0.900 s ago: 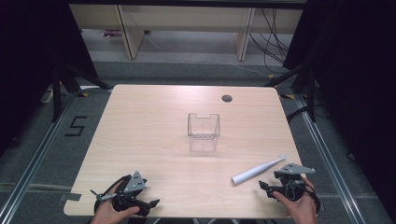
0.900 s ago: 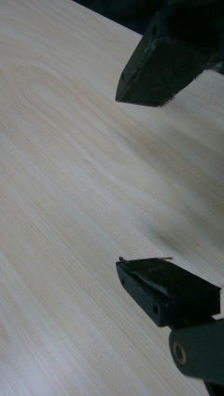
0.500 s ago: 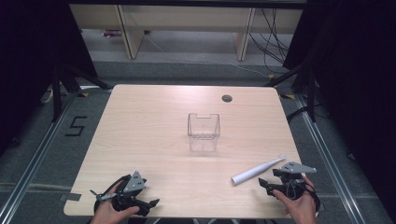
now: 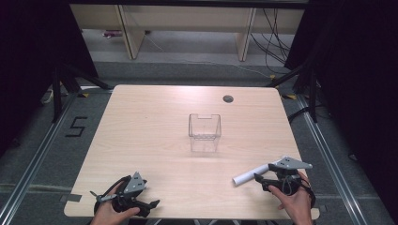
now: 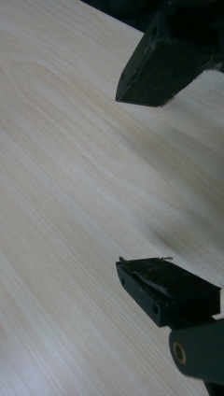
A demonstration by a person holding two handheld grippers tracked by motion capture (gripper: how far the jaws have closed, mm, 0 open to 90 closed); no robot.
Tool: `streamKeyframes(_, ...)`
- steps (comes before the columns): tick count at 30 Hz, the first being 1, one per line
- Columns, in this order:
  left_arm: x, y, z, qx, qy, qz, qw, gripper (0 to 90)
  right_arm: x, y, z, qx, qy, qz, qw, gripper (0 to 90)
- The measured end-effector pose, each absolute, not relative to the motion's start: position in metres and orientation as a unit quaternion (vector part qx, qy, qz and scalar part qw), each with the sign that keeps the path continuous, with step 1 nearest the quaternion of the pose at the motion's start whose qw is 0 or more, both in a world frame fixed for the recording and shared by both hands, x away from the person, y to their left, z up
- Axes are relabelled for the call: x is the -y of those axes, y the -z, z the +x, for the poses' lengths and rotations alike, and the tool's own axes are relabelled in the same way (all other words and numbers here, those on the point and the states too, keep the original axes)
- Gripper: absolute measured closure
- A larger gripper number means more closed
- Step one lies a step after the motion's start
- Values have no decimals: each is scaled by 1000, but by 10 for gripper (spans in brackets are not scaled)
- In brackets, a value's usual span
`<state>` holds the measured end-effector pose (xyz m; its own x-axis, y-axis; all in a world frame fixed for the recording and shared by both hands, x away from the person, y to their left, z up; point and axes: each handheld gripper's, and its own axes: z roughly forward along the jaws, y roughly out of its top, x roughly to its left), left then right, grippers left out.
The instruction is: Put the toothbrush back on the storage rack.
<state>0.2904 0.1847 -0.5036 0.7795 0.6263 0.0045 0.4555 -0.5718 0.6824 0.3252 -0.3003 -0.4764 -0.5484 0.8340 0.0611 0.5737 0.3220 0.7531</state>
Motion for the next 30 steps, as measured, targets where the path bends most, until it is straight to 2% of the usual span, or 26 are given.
streamKeyframes(3, -185, 503, 291, -304, -125, 879, 345, 151, 292, 476, 329, -790, -392, 442, 164, 299)
streamKeyframes(5, -185, 503, 291, -303, -125, 880, 343, 151, 286, 475, 329, -785, -401, 449, 143, 358)
streamKeyframes(6, -185, 503, 291, -303, -125, 880, 343, 151, 286, 475, 332, -792, -403, 433, 152, 379)
streamKeyframes(8, -185, 503, 290, -303, -125, 879, 345, 151, 281, 473, 333, -797, -405, 423, 150, 477)
streamKeyframes(10, -185, 503, 290, -304, -125, 879, 345, 151, 279, 473, 333, -797, -407, 420, 149, 497)
streamKeyframes(11, -185, 503, 290, -303, -124, 880, 345, 151, 274, 472, 334, -804, -402, 413, 148, 582)
streamKeyframes(13, -184, 503, 290, -302, -124, 881, 344, 151, 271, 473, 336, -805, -405, 409, 141, 612)
streamKeyframes(18, -185, 503, 291, -303, -125, 880, 345, 151, 258, 475, 343, -826, -382, 391, 136, 773)
streamKeyframes(20, -185, 503, 290, -304, -124, 879, 345, 151, 256, 476, 344, -830, -378, 387, 136, 790)
streamKeyframes(23, -185, 503, 290, -304, -125, 879, 345, 151, 251, 478, 348, -844, -371, 362, 139, 862)
streamKeyframes(30, -185, 502, 291, -301, -122, 882, 341, 151, 238, 485, 353, -855, -355, 354, 130, 897)
